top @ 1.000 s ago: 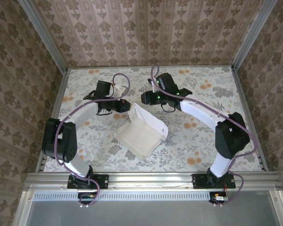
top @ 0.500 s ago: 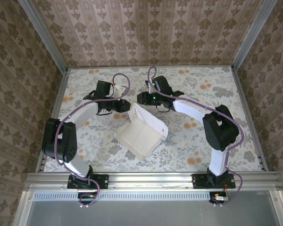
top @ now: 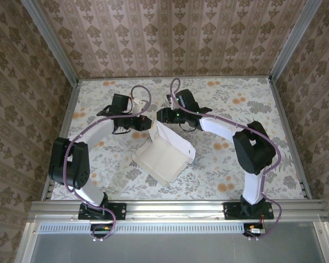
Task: Fold the paper box
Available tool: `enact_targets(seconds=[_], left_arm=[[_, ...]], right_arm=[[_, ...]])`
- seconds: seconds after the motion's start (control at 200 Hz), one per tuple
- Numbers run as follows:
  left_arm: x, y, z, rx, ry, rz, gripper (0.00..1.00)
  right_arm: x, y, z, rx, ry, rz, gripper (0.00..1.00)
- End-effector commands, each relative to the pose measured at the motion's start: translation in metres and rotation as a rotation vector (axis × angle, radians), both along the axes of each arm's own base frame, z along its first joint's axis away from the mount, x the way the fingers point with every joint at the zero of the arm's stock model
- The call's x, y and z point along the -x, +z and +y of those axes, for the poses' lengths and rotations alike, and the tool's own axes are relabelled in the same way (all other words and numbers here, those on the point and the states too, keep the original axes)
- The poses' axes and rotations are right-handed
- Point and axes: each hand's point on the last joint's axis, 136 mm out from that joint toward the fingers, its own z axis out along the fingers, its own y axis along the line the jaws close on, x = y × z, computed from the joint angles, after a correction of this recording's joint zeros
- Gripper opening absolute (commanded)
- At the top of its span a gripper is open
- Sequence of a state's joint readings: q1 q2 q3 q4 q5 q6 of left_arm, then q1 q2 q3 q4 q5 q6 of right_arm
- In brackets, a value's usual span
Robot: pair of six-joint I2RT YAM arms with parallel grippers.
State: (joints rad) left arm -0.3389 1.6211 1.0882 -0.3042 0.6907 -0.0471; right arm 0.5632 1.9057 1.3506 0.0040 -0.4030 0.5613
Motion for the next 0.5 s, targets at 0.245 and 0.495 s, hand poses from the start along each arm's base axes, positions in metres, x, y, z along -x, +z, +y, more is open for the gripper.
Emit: enact_targets(seconds=[0.245, 0.495], left_arm=[[0.003, 0.000, 0.003, -0.024, 0.003, 0.019, 0.06], [0.003, 0.006, 0.004, -0.021, 0.012, 0.016, 0.10]], right_arm=[[0.009, -0.013, 0.015, -0.018, 0.049, 0.005, 0.42], [0.009, -0.023, 0.015, -0.009, 0.045, 0.005, 0.46]])
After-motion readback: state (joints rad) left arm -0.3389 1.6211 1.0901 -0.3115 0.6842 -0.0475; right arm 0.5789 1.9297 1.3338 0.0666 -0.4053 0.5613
